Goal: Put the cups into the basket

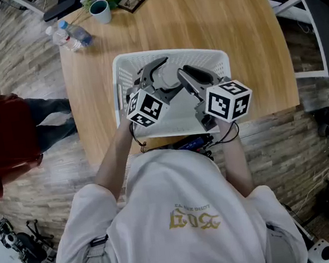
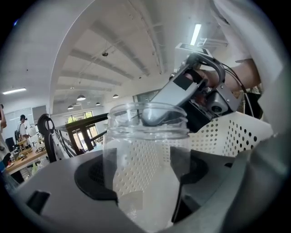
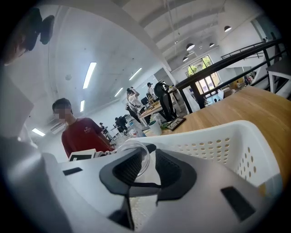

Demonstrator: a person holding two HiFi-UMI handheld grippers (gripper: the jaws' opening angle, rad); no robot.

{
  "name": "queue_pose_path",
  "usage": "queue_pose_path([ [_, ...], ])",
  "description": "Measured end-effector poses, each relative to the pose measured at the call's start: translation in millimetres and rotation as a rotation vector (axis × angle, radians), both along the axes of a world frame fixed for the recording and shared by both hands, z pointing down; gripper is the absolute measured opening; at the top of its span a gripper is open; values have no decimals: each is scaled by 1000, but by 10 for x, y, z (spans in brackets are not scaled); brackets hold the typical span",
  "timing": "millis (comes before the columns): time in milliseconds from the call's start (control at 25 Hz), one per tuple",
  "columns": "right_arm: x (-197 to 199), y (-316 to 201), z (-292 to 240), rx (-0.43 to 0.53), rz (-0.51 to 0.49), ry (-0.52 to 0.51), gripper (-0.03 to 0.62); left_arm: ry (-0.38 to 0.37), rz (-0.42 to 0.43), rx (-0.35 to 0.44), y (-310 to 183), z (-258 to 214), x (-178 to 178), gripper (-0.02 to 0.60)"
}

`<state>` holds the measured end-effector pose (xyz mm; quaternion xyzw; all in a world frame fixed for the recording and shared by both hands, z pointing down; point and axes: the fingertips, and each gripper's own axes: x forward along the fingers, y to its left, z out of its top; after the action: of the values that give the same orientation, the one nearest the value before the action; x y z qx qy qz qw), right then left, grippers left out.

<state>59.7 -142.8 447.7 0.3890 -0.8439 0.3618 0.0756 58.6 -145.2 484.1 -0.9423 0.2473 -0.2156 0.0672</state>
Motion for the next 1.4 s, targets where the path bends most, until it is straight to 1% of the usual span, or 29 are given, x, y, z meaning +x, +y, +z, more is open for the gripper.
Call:
queue_pose_path([
  [200, -54, 46, 156, -81, -36, 48, 81, -71, 43, 39, 90, 49, 69, 354],
  [280, -45, 46, 211, -103, -32, 58, 58, -88, 51, 37, 110, 89, 86, 354],
  [440, -18, 50, 281, -132, -29, 73, 41, -115, 54, 27, 128, 154, 97, 359],
  [600, -25, 27, 323, -138, -27, 104, 37, -132, 52, 23, 105, 195, 85, 361],
  [840, 19, 53, 375, -153, -39, 161, 32, -158, 73, -7, 141, 253, 131, 365],
  [920, 34, 57, 392, -157, -40, 183, 32, -190, 87, -14, 165, 301, 134, 365],
  [1040, 74, 44, 417, -153, -35, 219, 32, -259, 109, -14, 197, 412, 113, 373],
  [1200, 120, 27, 452, -159, -19, 225, 32, -268, 94, -30, 176, 466, 54, 376],
  [1400, 146, 14, 477, -149, -33, 302, 32, -294, 102, -39, 179, 488, 30, 379],
])
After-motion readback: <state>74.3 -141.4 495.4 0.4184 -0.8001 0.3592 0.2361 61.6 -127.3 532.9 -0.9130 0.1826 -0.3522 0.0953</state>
